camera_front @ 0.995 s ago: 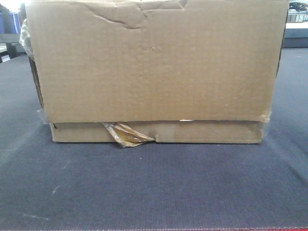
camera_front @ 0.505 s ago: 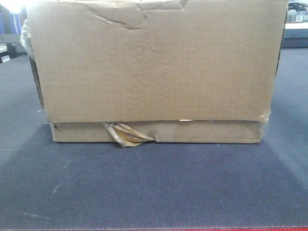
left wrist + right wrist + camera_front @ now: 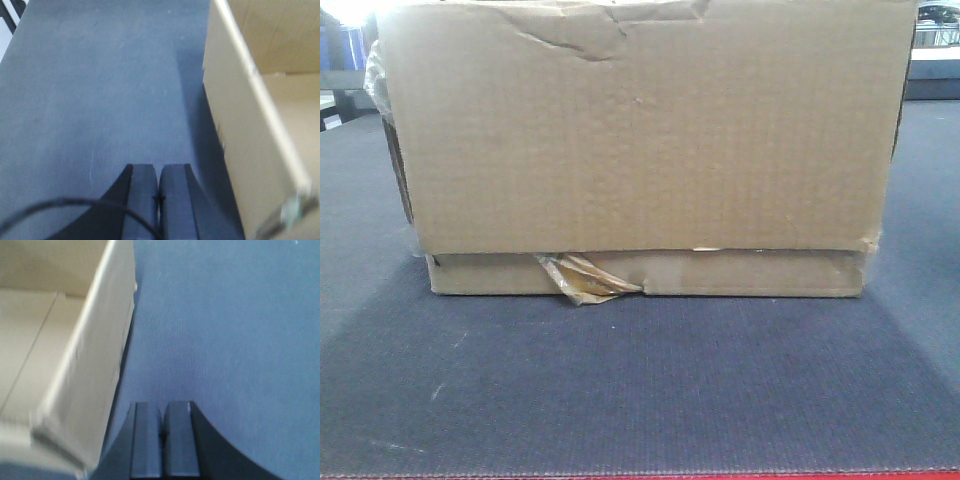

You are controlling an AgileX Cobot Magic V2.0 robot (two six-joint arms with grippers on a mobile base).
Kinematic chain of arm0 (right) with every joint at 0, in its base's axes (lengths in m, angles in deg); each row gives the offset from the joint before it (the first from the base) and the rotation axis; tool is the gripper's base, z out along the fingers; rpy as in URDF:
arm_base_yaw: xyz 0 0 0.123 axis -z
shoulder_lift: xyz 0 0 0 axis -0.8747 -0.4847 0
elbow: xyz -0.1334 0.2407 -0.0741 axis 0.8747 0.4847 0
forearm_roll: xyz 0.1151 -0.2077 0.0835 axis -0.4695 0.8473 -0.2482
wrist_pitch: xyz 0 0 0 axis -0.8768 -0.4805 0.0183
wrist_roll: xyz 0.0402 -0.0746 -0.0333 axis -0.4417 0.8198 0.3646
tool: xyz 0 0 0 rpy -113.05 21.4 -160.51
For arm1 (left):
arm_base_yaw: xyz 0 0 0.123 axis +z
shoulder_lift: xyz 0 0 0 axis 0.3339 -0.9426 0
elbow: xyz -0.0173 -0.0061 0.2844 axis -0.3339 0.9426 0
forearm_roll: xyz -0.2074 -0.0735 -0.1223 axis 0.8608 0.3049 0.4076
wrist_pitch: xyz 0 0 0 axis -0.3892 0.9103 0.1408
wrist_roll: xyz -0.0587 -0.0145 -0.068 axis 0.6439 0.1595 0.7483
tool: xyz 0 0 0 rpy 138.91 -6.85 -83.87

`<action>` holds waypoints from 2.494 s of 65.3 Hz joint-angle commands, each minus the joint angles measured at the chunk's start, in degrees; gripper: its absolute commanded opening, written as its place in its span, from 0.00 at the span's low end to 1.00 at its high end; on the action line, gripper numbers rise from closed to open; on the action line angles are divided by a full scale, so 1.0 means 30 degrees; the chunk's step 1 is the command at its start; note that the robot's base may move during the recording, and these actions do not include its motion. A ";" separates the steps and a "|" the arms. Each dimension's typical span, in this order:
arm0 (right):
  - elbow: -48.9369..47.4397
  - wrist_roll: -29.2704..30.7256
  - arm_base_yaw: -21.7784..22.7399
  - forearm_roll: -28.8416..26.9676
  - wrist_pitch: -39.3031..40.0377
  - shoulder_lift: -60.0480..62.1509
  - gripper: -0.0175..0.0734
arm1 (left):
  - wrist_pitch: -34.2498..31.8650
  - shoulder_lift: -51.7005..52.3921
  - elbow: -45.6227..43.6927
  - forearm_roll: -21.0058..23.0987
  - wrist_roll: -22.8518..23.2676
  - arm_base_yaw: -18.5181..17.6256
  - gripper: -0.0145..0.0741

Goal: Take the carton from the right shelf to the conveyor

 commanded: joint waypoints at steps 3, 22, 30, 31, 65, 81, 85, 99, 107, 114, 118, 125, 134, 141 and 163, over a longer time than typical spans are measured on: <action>0.3136 0.0080 0.0104 0.0330 0.1957 0.2791 0.11 | -0.1793 0.2862 0.3194 0.0310 0.0123 0.0140 0.17; 0.7407 0.0080 0.0104 0.0330 0.2748 0.8857 0.11 | -0.2288 0.9413 0.8277 0.0325 0.0123 0.0140 0.17; 0.8254 0.0080 0.0104 0.0330 0.2773 1.1586 0.11 | -0.2122 1.2228 0.9020 0.0325 0.0123 0.0140 0.17; 0.8333 0.0080 0.0104 0.0330 0.2773 1.2062 0.11 | -0.2075 1.2531 0.9056 0.0325 0.0123 0.0140 0.17; 0.8667 0.0080 0.0104 0.0330 0.2826 1.7698 0.11 | -0.1855 1.7574 0.9074 0.0325 0.0123 0.0140 0.17; 0.8667 0.0080 0.0104 0.0330 0.2826 1.7698 0.11 | -0.1855 1.7574 0.9074 0.0325 0.0123 0.0140 0.17; 0.8667 0.0080 0.0104 0.0330 0.2826 1.7698 0.11 | -0.1855 1.7574 0.9074 0.0325 0.0123 0.0140 0.17; 0.8667 0.0080 0.0104 0.0330 0.2826 1.7698 0.11 | -0.1855 1.7574 0.9074 0.0325 0.0123 0.0140 0.17; 0.8667 0.0080 0.0104 0.0330 0.2826 1.7698 0.11 | -0.1813 1.7574 0.9106 0.0399 -0.0042 0.0486 0.17; 0.8667 0.0080 0.0104 0.0330 0.2826 1.7698 0.11 | -0.1891 1.7574 0.9305 0.1676 -0.2492 0.2042 0.15; 0.8667 0.0080 0.0104 0.0330 0.2826 1.7698 0.11 | -0.2469 1.7832 0.9894 0.2951 -0.3292 0.3226 0.14; 0.8667 0.0080 0.0104 0.0330 0.2826 1.7698 0.11 | -0.4433 1.7839 1.1897 0.4033 -0.3413 0.4690 0.14; 0.8667 0.0080 0.0065 0.0330 0.2816 1.7698 0.11 | -0.7964 1.7839 1.4774 0.4033 -0.3413 0.5019 0.14; 0.8667 0.0080 0.0062 0.0330 0.2854 1.7698 0.11 | -1.0240 1.7839 1.6780 0.4085 -0.3413 0.5019 0.14; 0.8667 0.0080 0.0062 0.0330 0.2854 1.7698 0.11 | -1.3199 1.7839 1.9119 0.5411 -0.3507 0.5065 0.14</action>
